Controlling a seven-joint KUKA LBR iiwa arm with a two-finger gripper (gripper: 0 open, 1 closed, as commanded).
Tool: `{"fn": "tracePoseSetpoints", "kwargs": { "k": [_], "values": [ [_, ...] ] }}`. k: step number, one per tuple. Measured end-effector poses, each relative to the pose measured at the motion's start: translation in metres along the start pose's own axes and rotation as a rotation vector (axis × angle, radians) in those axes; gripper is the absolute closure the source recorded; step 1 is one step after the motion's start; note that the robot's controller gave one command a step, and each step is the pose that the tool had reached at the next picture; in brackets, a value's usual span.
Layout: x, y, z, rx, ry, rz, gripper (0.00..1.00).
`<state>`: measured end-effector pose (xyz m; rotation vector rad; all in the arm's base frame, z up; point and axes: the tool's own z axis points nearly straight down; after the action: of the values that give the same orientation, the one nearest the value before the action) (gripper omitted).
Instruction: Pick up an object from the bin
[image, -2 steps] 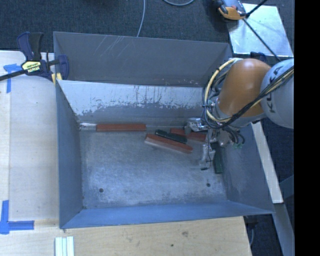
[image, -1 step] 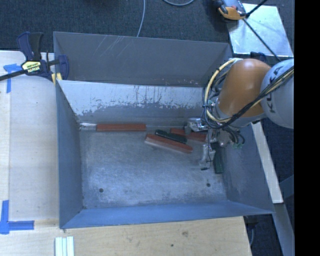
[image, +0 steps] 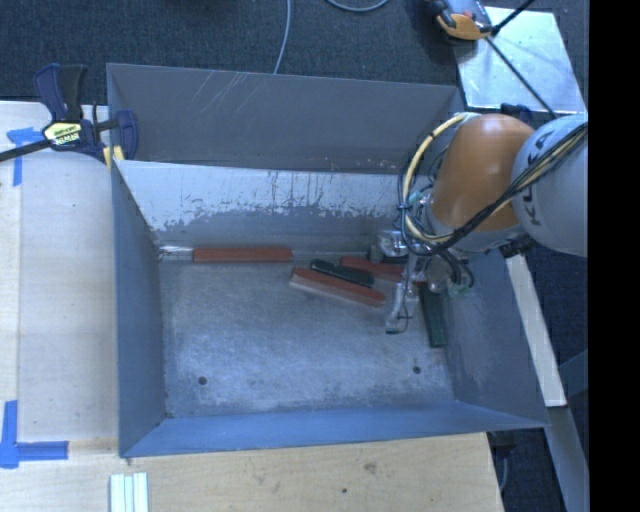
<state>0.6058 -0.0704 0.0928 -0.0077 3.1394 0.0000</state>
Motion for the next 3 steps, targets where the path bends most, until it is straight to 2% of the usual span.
{"fn": "tracePoseSetpoints", "kwargs": {
  "k": [1, 2, 3],
  "values": [
    [-0.0021, 0.0618, 0.0071, -0.001, 0.006, -0.231, 1.0],
    [-0.002, 0.0618, 0.0071, -0.001, 0.006, -0.231, 0.0],
    [-0.0019, 0.0618, 0.0072, -0.001, 0.006, -0.232, 0.0]
  ]
}}
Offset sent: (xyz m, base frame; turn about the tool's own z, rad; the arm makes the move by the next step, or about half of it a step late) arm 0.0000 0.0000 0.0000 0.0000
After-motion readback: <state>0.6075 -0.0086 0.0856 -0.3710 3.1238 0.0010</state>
